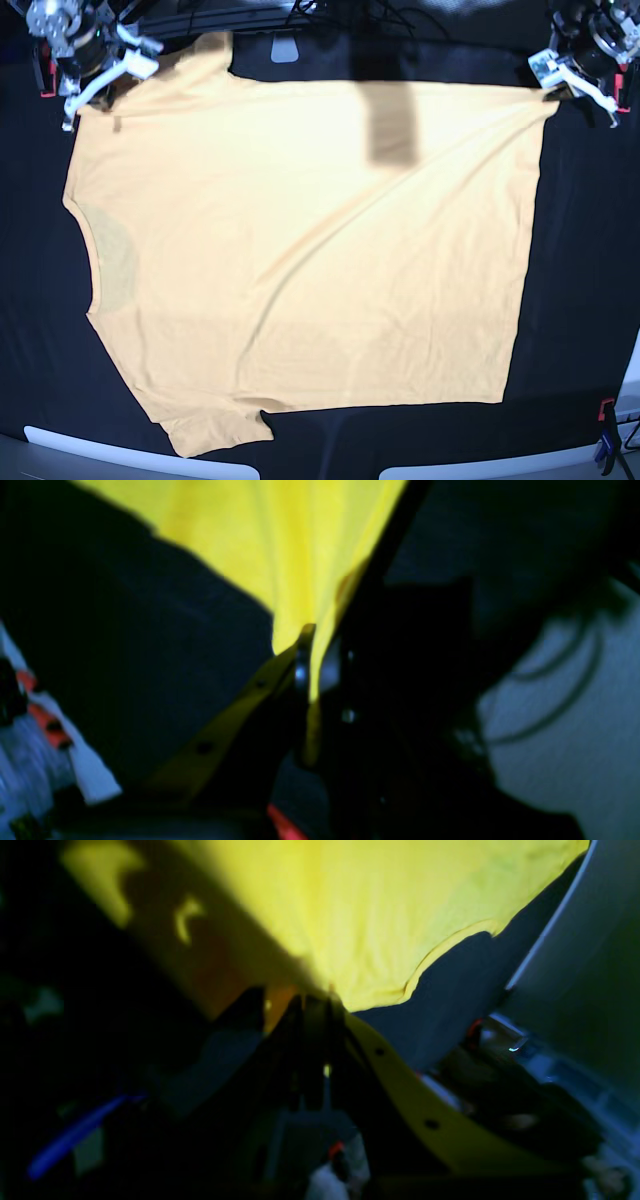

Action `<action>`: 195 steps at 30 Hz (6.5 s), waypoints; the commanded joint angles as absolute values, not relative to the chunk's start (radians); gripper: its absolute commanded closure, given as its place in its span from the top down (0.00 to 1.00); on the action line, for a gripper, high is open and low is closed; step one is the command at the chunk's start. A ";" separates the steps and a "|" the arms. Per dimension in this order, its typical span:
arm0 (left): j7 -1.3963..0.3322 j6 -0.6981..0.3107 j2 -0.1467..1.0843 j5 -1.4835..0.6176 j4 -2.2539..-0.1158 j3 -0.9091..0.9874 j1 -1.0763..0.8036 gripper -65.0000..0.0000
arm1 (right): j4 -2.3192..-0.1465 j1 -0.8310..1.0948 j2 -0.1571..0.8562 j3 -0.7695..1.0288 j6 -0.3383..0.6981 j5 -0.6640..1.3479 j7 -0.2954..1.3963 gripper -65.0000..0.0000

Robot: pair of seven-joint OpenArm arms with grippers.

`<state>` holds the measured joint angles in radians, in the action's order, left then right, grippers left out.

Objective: Layout the t-shirt on the table in an organized manner, then fold the t-shirt properly

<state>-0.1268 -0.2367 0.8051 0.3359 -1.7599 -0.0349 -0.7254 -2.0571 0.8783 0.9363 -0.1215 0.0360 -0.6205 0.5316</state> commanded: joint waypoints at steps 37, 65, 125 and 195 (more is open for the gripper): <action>-0.102 -0.224 0.563 0.152 -1.603 0.110 -0.303 0.00 | -1.772 0.173 0.709 -0.112 0.189 -0.224 0.463 0.00; -0.099 -0.224 0.572 0.157 -1.352 -0.047 -0.016 0.38 | -1.509 -0.056 0.707 -0.151 0.255 -0.149 0.420 0.39; -0.128 -0.333 0.702 0.470 -1.475 -0.218 -0.186 0.00 | -1.963 0.292 0.864 -0.142 0.247 -0.128 0.744 0.39; -0.101 -0.329 0.805 0.361 -1.594 -0.217 -0.309 0.00 | -1.782 0.343 0.888 -0.223 0.242 -0.407 0.657 0.00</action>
<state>-0.1017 -0.3378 0.7822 0.3569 -1.5826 -0.2245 -0.3122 -1.7695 0.3508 0.8669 -0.2333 0.2512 -0.3920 0.6476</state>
